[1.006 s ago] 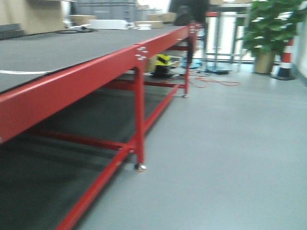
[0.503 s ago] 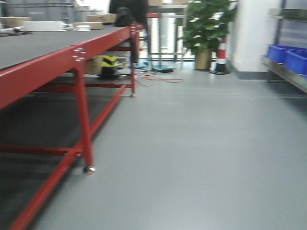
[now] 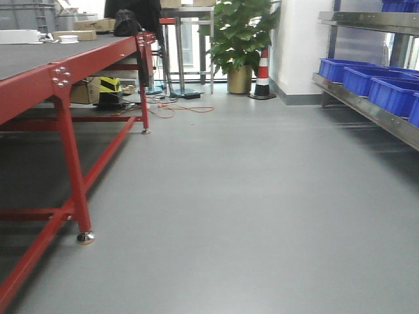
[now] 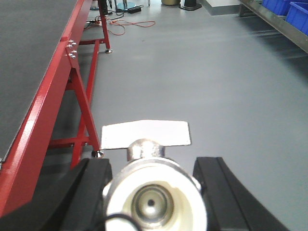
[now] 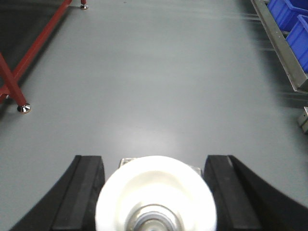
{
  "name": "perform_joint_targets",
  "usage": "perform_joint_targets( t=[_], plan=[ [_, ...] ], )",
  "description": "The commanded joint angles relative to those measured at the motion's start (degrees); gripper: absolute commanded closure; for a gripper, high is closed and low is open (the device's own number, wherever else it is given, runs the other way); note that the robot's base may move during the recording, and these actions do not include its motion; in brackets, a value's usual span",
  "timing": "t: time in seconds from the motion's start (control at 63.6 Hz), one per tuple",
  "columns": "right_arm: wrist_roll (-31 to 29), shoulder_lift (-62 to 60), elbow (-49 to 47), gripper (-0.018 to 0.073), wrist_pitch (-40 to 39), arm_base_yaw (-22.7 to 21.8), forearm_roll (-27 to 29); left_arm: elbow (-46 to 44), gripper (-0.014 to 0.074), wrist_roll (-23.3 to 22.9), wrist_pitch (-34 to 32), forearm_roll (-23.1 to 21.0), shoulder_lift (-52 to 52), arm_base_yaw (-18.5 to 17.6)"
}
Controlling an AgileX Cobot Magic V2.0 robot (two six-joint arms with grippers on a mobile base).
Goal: Place valve from conveyor to right shelf box
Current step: 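Turn the base away from the conveyor holding both valves, then drive the base up to the steel shelf of blue bins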
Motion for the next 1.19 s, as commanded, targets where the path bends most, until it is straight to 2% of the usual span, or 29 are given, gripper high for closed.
perform_joint_targets(
  t=[0.0, 1.179],
  plan=[
    [-0.44, -0.77, -1.11, 0.0713, -4.01, -0.11, 0.29, -0.37, 0.0708, -0.25, -2.87, -0.28, -0.49, -0.09],
    [-0.44, -0.77, -1.11, 0.0713, -4.01, -0.11, 0.29, -0.37, 0.0708, -0.25, -2.89, -0.28, -0.59, -0.09]
  ],
)
